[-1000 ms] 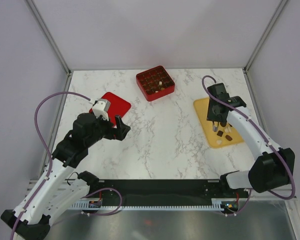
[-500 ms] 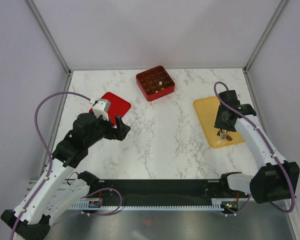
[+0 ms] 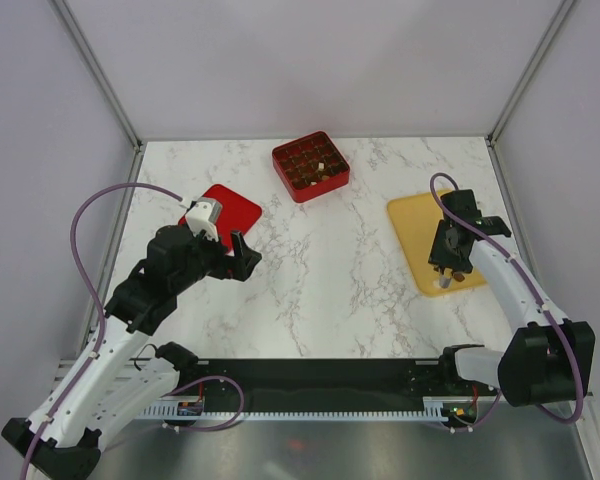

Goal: Pack the chocolate

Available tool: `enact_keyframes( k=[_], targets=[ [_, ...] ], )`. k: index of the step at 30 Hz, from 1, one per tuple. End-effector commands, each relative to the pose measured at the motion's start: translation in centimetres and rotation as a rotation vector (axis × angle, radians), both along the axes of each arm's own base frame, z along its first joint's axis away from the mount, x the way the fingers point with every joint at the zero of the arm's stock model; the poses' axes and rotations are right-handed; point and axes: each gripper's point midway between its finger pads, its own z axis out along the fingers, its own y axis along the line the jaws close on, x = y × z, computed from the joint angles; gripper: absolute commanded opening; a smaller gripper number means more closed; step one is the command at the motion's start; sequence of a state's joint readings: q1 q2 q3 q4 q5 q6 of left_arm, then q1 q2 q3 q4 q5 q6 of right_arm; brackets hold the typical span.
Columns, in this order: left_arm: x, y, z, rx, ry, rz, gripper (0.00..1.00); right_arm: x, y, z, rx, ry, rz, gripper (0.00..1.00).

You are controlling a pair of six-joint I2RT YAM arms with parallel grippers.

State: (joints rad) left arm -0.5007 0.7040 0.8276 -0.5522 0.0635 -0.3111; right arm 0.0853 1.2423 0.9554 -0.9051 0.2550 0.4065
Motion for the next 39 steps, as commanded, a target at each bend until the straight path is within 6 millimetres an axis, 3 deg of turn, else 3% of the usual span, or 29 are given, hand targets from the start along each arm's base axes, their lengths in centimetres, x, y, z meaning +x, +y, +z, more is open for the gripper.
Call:
enact_keyframes(
  k=[1, 19, 39],
  targets=[
    [0.1, -0.2, 0.8, 0.007, -0.037, -0.028, 1.00, 1.4, 0.6, 0.5, 0.046, -0.075, -0.011, 0.53],
    [0.3, -0.2, 0.8, 0.009, -0.036, -0.025, 1.00, 2.8, 0.9, -1.0, 0.059, -0.052, 0.010, 0.51],
    [0.4, 0.0, 0.8, 0.014, -0.039, -0.016, 1.00, 5.5, 2.0, 3.0, 0.105, -0.137, 0.044, 0.41]
  ],
)
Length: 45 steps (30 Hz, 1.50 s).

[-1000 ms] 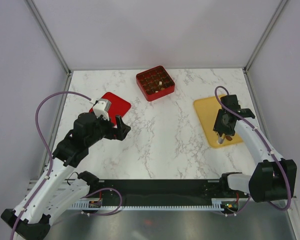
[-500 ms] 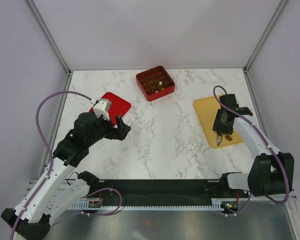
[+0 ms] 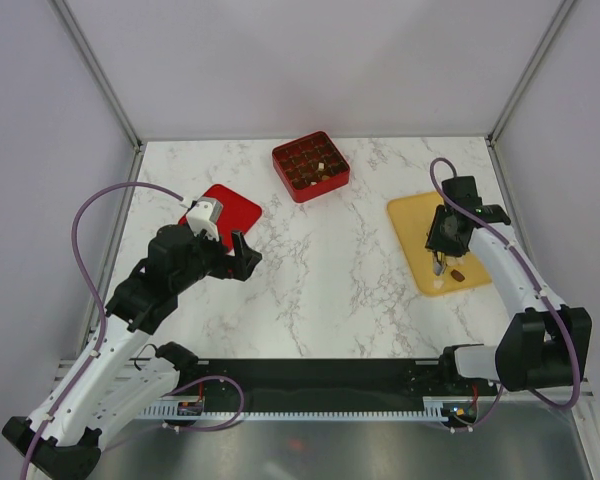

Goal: Pack the chocolate

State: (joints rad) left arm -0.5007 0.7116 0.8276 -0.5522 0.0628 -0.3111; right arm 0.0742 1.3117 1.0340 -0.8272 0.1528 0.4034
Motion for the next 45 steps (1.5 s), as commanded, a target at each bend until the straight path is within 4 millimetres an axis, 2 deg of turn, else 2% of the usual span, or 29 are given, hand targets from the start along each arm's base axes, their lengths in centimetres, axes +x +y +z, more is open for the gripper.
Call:
enact_keyframes(
  k=[1, 4, 7, 9, 10, 11, 12, 13, 14, 15, 16, 17, 18, 19, 20, 21, 22, 23, 24, 25, 26, 27, 28, 30, 32, 45],
  targets=[
    [0.3, 0.0, 0.9, 0.011, -0.045, -0.016, 1.00, 1.9, 0.3, 2.0, 0.011, -0.062, 0.010, 0.41],
    [0.3, 0.1, 1.0, 0.012, -0.050, -0.010, 1.00, 3.1, 0.9, 2.7, 0.028, -0.080, 0.026, 0.41],
    [0.3, 0.2, 1.2, 0.010, -0.055, -0.004, 1.00, 5.4, 2.6, 5.0, 0.044, -0.137, 0.071, 0.41],
    [0.4, 0.4, 1.1, 0.013, -0.055, 0.003, 1.00, 6.7, 4.8, 5.3, 0.041, -0.140, 0.114, 0.41],
    [0.4, 0.4, 1.3, 0.012, -0.060, 0.005, 1.00, 8.0, 5.7, 7.2, 0.043, -0.189, 0.130, 0.41],
    [0.4, 0.5, 1.3, 0.012, -0.062, 0.009, 1.00, 8.4, 7.5, 7.5, 0.045, -0.193, 0.167, 0.41],
    [0.4, 0.5, 1.3, 0.012, -0.064, 0.011, 1.00, 9.2, 8.4, 7.1, 0.036, -0.179, 0.178, 0.41],
    [0.4, 0.5, 1.3, 0.013, -0.062, 0.011, 1.00, 10.5, 9.7, 8.8, 0.048, -0.223, 0.188, 0.41],
    [0.4, 0.6, 1.2, 0.017, -0.059, 0.013, 1.00, 10.8, 11.5, 9.1, 0.058, -0.231, 0.220, 0.40],
    [0.4, 0.6, 1.2, 0.019, -0.062, 0.014, 1.00, 11.6, 12.6, 8.4, 0.059, -0.216, 0.235, 0.40],
    [0.4, 0.7, 1.2, 0.018, -0.062, 0.017, 1.00, 12.7, 13.9, 10.0, 0.077, -0.257, 0.248, 0.40],
    [0.4, 0.7, 1.2, 0.021, -0.061, 0.018, 1.00, 13.0, 15.7, 10.3, 0.086, -0.270, 0.283, 0.40],
    [0.4, 0.7, 1.2, 0.020, -0.062, 0.020, 1.00, 13.8, 16.9, 9.2, 0.087, -0.248, 0.299, 0.40],
    [0.4, 0.8, 1.3, 0.020, -0.064, 0.023, 1.00, 14.5, 19.0, 10.8, 0.114, -0.291, 0.334, 0.40],
    [0.4, 0.8, 1.4, 0.020, -0.068, 0.023, 1.00, 14.9, 20.2, 11.0, 0.125, -0.298, 0.352, 0.40],
    [0.4, 0.8, 1.3, 0.021, -0.064, 0.024, 1.00, 15.6, 21.5, 9.8, 0.123, -0.279, 0.368, 0.40],
    [0.4, 0.8, 1.3, 0.021, -0.065, 0.025, 1.00, 16.5, 22.7, 11.5, 0.139, -0.327, 0.380, 0.40],
    [0.4, 0.8, 1.3, 0.020, -0.066, 0.025, 1.00, 16.6, 24.4, 11.8, 0.149, -0.342, 0.407, 0.39],
    [0.5, 0.9, 1.2, 0.024, -0.064, 0.028, 1.00, 17.4, 25.3, 10.7, 0.145, -0.328, 0.417, 0.39],
    [0.5, 0.9, 1.3, 0.023, -0.067, 0.029, 1.00, 18.1, 26.2, 11.9, 0.159, -0.365, 0.424, 0.39],
    [0.5, 0.9, 1.3, 0.024, -0.066, 0.029, 1.00, 18.4, 27.3, 12.0, 0.172, -0.376, 0.438, 0.39],
    [0.4, 0.9, 1.3, 0.023, -0.067, 0.029, 1.00, 19.0, 27.9, 10.8, 0.171, -0.362, 0.442, 0.39],
    [0.5, 0.9, 1.3, 0.024, -0.066, 0.029, 1.00, 19.4, 28.5, 11.4, 0.186, -0.382, 0.444, 0.38],
    [0.4, 1.0, 1.3, 0.024, -0.066, 0.030, 1.00, 20.0, 29.9, 10.4, 0.208, -0.378, 0.460, 0.38],
    [0.5, 0.9, 1.3, 0.024, -0.068, 0.030, 1.00, 20.2, 30.6, 10.2, 0.216, -0.388, 0.470, 0.38],
    [0.4, 1.0, 1.2, 0.025, -0.065, 0.030, 1.00, 20.2, 31.5, 6.2, 0.198, -0.341, 0.484, 0.40]
  ],
)
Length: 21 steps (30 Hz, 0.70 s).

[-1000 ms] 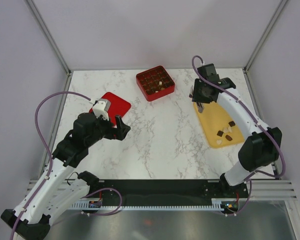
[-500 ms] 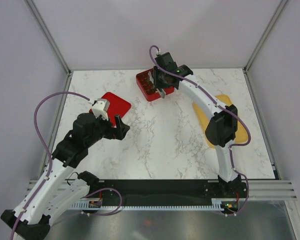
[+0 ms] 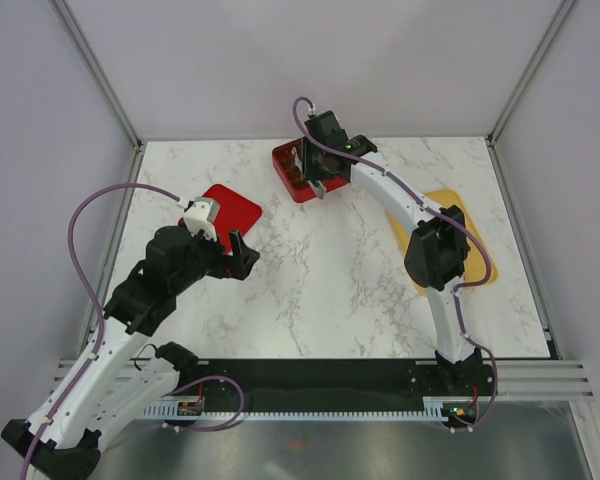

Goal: Pack the chocolate

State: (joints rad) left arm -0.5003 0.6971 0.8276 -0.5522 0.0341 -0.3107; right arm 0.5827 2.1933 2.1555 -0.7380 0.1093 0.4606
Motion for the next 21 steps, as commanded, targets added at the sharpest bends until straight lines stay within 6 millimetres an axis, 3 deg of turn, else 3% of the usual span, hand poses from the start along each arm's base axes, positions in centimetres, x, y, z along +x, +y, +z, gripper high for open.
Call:
enact_keyframes(
  k=[1, 5, 10, 17, 21],
  targets=[
    [0.3, 0.5, 1.0, 0.020, -0.050, 0.004, 1.00, 0.4, 1.2, 0.1, 0.031, -0.030, 0.007, 0.41],
    [0.3, 0.5, 1.0, 0.020, -0.050, 0.006, 1.00, 0.4, 1.5, -1.0, 0.019, -0.013, 0.012, 0.41],
    [0.3, 0.5, 1.0, 0.025, -0.049, 0.006, 1.00, 0.6, 1.6, -1.0, 0.016, -0.022, 0.014, 0.44],
    [0.4, 0.5, 0.9, 0.025, -0.046, 0.005, 1.00, 1.0, 1.3, -0.6, -0.005, -0.048, 0.011, 0.48],
    [0.3, 0.5, 0.8, 0.025, -0.044, 0.005, 1.00, 1.2, 1.1, 0.9, -0.009, -0.083, 0.012, 0.48]
  ],
)
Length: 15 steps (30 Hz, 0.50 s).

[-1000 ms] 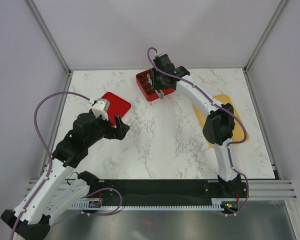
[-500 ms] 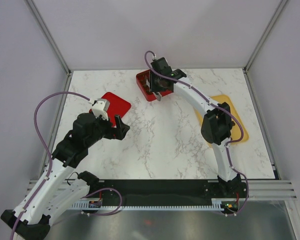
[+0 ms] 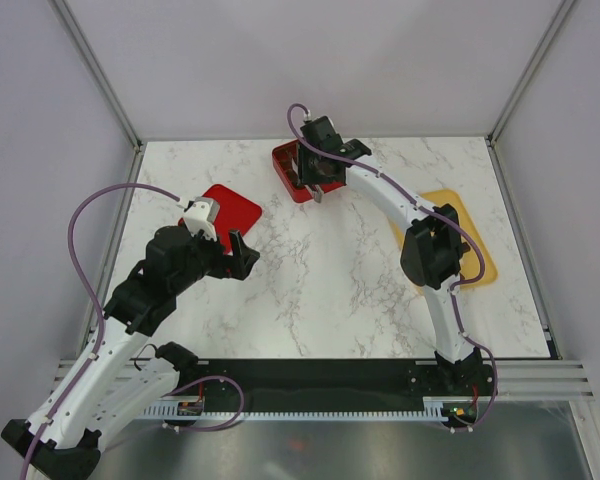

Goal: Pack the chocolate

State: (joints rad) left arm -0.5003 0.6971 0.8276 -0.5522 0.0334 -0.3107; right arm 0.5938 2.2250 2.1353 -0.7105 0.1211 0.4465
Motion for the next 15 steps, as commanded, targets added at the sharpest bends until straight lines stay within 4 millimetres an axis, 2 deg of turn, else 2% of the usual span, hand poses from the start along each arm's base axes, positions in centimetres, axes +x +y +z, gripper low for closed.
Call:
enact_keyframes(
  k=[1, 2, 4, 5, 6, 7, 8, 9, 10, 11, 12, 13, 14, 15],
  targets=[
    [0.3, 0.5, 0.8, 0.026, -0.043, 0.004, 1.00, 1.1, 0.4, 3.5, 0.013, -0.104, 0.006, 0.48],
    [0.3, 0.5, 0.7, 0.027, -0.042, 0.006, 1.00, 1.0, 0.1, 4.9, 0.017, -0.127, 0.004, 0.48],
    [0.3, 0.5, 0.9, 0.022, -0.046, 0.005, 1.00, 0.8, -1.0, 6.2, -0.006, -0.151, -0.016, 0.48],
    [0.3, 0.5, 0.8, 0.024, -0.045, 0.006, 1.00, 0.2, -1.4, 8.2, 0.003, -0.182, -0.021, 0.48],
    [0.3, 0.5, 0.9, 0.023, -0.045, 0.005, 1.00, -0.2, -2.3, 8.2, -0.014, -0.176, -0.033, 0.48],
    [0.3, 0.4, 1.0, 0.021, -0.047, 0.000, 1.00, -0.9, -3.4, 10.2, -0.016, -0.207, -0.054, 0.47],
    [0.2, 0.4, 1.0, 0.021, -0.047, 0.002, 1.00, -1.8, -4.2, 9.1, -0.041, -0.180, -0.059, 0.47],
    [0.2, 0.4, 1.0, 0.019, -0.048, -0.001, 1.00, -2.4, -5.1, 9.2, -0.052, -0.174, -0.071, 0.47],
    [0.1, 0.4, 1.1, 0.017, -0.050, -0.002, 1.00, -3.7, -6.2, 10.7, -0.048, -0.188, -0.081, 0.47],
    [0.1, 0.4, 1.0, 0.016, -0.050, -0.003, 1.00, -4.9, -7.4, 8.7, -0.091, -0.144, -0.092, 0.47],
    [0.0, 0.3, 1.2, 0.012, -0.055, -0.007, 1.00, -5.8, -8.4, 8.4, -0.108, -0.128, -0.101, 0.47],
    [0.0, 0.3, 1.0, 0.013, -0.050, -0.009, 1.00, -7.0, -9.6, 9.6, -0.099, -0.142, -0.115, 0.47],
    [0.0, 0.3, 1.1, 0.011, -0.051, -0.012, 1.00, -8.4, -10.9, 7.6, -0.142, -0.095, -0.128, 0.47],
    [-0.1, 0.2, 1.1, 0.010, -0.049, -0.016, 1.00, -9.1, -12.2, 7.3, -0.140, -0.075, -0.167, 0.47]
  ],
)
